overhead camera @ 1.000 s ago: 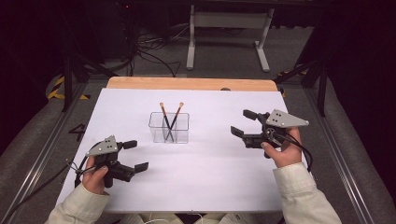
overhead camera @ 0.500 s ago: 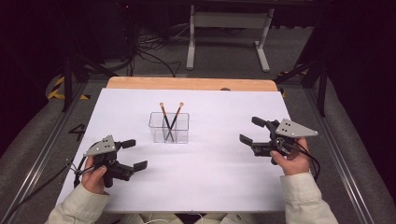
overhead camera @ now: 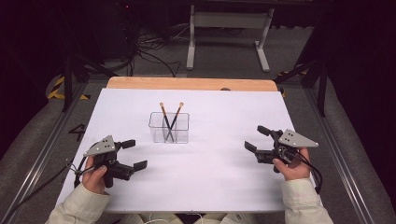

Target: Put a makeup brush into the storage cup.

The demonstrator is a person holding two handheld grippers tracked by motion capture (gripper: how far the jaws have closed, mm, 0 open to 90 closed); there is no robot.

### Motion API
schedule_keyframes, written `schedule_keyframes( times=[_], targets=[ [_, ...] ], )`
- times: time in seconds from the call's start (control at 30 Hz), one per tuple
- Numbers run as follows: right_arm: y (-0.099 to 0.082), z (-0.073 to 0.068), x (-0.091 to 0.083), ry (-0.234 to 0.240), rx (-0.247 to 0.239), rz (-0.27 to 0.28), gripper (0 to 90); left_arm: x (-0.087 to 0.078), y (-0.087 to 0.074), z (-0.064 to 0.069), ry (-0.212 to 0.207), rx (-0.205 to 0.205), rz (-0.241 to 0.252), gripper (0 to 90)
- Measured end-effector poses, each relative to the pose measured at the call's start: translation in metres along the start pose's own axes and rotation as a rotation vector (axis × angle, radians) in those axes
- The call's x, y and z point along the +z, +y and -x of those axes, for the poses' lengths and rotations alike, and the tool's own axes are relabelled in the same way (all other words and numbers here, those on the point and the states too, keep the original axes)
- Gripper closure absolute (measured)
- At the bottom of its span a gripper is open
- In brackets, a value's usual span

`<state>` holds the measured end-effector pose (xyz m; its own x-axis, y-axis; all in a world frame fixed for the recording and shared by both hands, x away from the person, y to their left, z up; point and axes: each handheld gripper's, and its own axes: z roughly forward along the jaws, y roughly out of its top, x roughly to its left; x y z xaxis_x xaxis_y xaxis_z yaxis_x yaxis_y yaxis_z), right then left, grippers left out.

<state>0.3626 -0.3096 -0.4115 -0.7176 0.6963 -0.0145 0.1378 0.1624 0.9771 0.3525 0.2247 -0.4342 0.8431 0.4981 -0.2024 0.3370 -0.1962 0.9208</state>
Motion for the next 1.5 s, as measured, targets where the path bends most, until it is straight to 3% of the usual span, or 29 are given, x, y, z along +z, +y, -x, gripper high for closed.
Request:
schedule_keyframes(
  times=[0.43,0.67,0.73,0.83,0.97,1.33,1.5],
  targets=[
    [-0.021,-0.002,-0.002,-0.036,0.008,-0.008,17.1,0.003,-0.006,-0.002,0.02,0.002,0.004,1.0],
    [-0.032,-0.005,-0.001,-0.055,0.017,-0.036,17.0,0.006,-0.009,-0.003,0.01,-0.003,0.016,0.8],
    [-0.035,-0.004,-0.002,-0.065,-0.008,-0.051,16.6,0.007,-0.01,-0.004,0.008,0.006,0.005,0.8],
    [-0.04,-0.003,-0.003,-0.075,-0.03,-0.082,16.1,0.009,-0.014,-0.006,0.008,-0.011,0.017,0.8],
    [-0.044,-0.003,-0.003,-0.072,-0.02,-0.085,16.1,0.009,-0.018,-0.01,0.008,-0.03,0.04,0.8],
    [-0.045,0.0,-0.005,-0.079,0.019,-0.069,15.8,0.01,-0.02,-0.011,0.024,-0.021,0.042,0.8],
    [-0.045,0.001,-0.005,-0.091,0.026,-0.067,16.4,0.01,-0.019,-0.011,0.051,0.016,0.027,0.8]
  ],
)
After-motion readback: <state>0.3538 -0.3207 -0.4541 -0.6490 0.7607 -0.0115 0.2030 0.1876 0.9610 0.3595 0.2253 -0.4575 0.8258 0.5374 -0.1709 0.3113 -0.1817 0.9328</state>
